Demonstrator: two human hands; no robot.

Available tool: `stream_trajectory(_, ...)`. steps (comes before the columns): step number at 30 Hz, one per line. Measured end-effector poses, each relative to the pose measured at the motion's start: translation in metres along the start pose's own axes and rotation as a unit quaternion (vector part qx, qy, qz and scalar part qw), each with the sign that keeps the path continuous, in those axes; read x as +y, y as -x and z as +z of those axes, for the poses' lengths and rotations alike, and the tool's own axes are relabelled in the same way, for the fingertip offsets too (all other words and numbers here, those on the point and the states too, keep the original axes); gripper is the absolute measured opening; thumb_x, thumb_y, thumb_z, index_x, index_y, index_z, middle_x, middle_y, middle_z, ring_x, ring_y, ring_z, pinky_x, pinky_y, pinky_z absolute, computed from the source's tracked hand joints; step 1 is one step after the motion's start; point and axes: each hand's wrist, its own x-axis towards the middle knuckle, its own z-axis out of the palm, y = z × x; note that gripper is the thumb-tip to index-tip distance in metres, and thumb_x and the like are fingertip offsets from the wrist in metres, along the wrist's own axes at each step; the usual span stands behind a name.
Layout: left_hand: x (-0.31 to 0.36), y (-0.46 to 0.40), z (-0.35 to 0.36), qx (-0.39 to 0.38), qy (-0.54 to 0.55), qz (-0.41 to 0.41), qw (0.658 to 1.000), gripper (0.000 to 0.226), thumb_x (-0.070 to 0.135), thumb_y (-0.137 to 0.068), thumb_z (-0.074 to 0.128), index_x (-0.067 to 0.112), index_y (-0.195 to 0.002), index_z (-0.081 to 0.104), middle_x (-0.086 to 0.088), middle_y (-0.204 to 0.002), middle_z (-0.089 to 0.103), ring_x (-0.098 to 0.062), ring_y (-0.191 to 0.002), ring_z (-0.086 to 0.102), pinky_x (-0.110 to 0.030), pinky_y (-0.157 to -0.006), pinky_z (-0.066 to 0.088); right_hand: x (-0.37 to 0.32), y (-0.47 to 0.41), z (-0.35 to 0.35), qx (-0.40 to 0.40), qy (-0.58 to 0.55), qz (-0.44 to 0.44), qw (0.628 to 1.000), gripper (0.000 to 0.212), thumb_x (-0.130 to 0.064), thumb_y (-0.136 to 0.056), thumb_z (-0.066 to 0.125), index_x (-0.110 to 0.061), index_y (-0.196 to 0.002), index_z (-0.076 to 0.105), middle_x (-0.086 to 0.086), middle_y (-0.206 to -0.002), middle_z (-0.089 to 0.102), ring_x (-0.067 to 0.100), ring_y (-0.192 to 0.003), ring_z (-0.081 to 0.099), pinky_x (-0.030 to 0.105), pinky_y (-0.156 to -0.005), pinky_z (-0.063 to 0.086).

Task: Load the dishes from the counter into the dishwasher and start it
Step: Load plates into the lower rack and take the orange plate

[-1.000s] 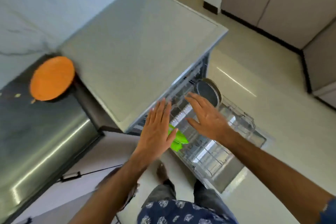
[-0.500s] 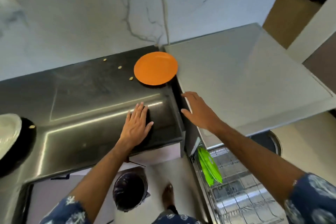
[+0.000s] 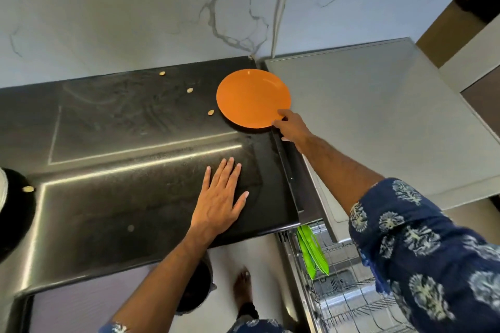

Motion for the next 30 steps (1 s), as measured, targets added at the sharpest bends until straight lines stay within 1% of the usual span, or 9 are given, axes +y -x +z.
stream_trajectory(3, 0.0, 0.0, -0.002, 0.002, -0.001, 0.001, 1.0, 0.069, 0.054, -0.102, 0.029, 0.017, -0.159, 0.016, -0.003, -0.167, 0.008, -0.017, -0.155, 0.001, -0.05, -0.124, 0.01, 0.006, -0.007, 0.002, 0.11, -0.079, 0.013, 0.991, 0.048, -0.016, -0.088, 0.07, -0.011, -0.135, 0.058, 0.008, -0.136, 0.057, 0.024, -0.116, 0.058, 0.042, -0.101, 0.051)
stream_trajectory(5, 0.001, 0.0, -0.002, -0.001, -0.005, 0.001, 1.0, 0.069, 0.054, -0.102, 0.028, 0.018, -0.159, 0.015, -0.002, -0.167, 0.008, -0.017, -0.155, 0.001, -0.05, -0.125, 0.009, 0.011, -0.003, -0.003, 0.181, -0.148, 0.033, 0.972, 0.036, -0.009, -0.083, 0.074, -0.011, -0.119, 0.068, 0.01, -0.121, 0.065, 0.021, -0.099, 0.066, 0.039, -0.085, 0.06)
stream_trajectory(8, 0.002, 0.0, -0.003, 0.004, 0.002, 0.001, 1.0, 0.068, 0.054, -0.101, 0.03, 0.018, -0.159, 0.017, -0.002, -0.167, 0.01, -0.016, -0.155, 0.001, -0.049, -0.125, 0.008, 0.016, 0.017, -0.022, 0.224, -0.249, 0.051, 0.941, 0.032, 0.006, -0.082, 0.068, -0.01, -0.109, 0.059, 0.009, -0.112, 0.061, 0.022, -0.093, 0.066, 0.035, -0.065, 0.063)
stream_trajectory(13, 0.006, 0.0, -0.004, 0.01, 0.007, 0.001, 1.0, 0.067, 0.054, -0.1, 0.03, 0.02, -0.157, 0.022, -0.001, -0.166, 0.015, -0.015, -0.154, 0.004, -0.049, -0.125, 0.009, 0.047, 0.064, -0.073, 0.132, -0.339, 0.057, 0.93, 0.046, 0.007, -0.082, 0.064, -0.007, -0.122, 0.046, 0.01, -0.109, 0.058, 0.028, -0.091, 0.07, 0.046, -0.071, 0.062)
stream_trajectory(17, 0.01, 0.0, 0.0, 0.024, 0.021, 0.002, 0.999, 0.067, 0.053, -0.098, 0.03, 0.019, -0.155, 0.028, -0.003, -0.164, 0.024, -0.018, -0.153, 0.013, -0.049, -0.124, 0.012, 0.093, 0.134, -0.12, 0.044, -0.462, 0.069, 0.883, 0.016, 0.01, -0.085, 0.047, 0.0, -0.092, 0.057, 0.015, -0.094, 0.061, 0.02, -0.066, 0.065, 0.027, -0.052, 0.057)
stream_trajectory(21, 0.046, 0.003, -0.008, 0.046, 0.028, -0.012, 0.998, 0.06, 0.047, -0.097, 0.032, 0.013, -0.145, 0.044, -0.012, -0.151, 0.042, -0.034, -0.141, 0.038, -0.054, -0.114, 0.027, 0.165, 0.212, -0.171, 0.01, -0.549, 0.092, 0.831, 0.037, 0.002, -0.07, 0.051, -0.004, -0.106, 0.048, 0.014, -0.102, 0.051, 0.026, -0.079, 0.052, 0.029, -0.054, 0.058)
stream_trajectory(23, 0.097, 0.01, -0.013, 0.068, 0.038, 0.045, 0.996, 0.052, 0.04, -0.094, 0.037, 0.012, -0.135, 0.052, -0.013, -0.137, 0.052, -0.037, -0.124, 0.05, -0.053, -0.1, 0.039, 0.202, 0.249, -0.196, 0.031, -0.568, 0.102, 0.816, 0.047, -0.003, -0.064, 0.059, -0.005, -0.11, 0.049, 0.014, -0.105, 0.05, 0.03, -0.084, 0.052, 0.033, -0.061, 0.059)
stream_trajectory(27, 0.234, 0.035, 0.003, 0.079, 0.068, 0.292, 0.951, 0.037, 0.031, -0.095, 0.044, 0.015, -0.123, 0.06, -0.007, -0.122, 0.059, -0.028, -0.11, 0.055, -0.043, -0.088, 0.039, 0.302, 0.316, -0.25, 0.055, -0.606, 0.13, 0.783, 0.04, -0.006, -0.089, 0.048, -0.004, -0.128, 0.057, 0.02, -0.127, 0.065, 0.039, -0.11, 0.06, 0.05, -0.09, 0.053)
stream_trajectory(30, 0.312, 0.041, 0.039, 0.001, 0.077, 0.43, 0.899, 0.029, 0.028, -0.099, 0.045, 0.017, -0.122, 0.059, -0.005, -0.117, 0.061, -0.025, -0.104, 0.059, -0.04, -0.084, 0.047, 0.37, 0.355, -0.282, 0.111, -0.618, 0.164, 0.761, 0.038, -0.018, -0.091, 0.056, -0.011, -0.129, 0.054, 0.019, -0.12, 0.069, 0.038, -0.1, 0.068, 0.047, -0.075, 0.06)
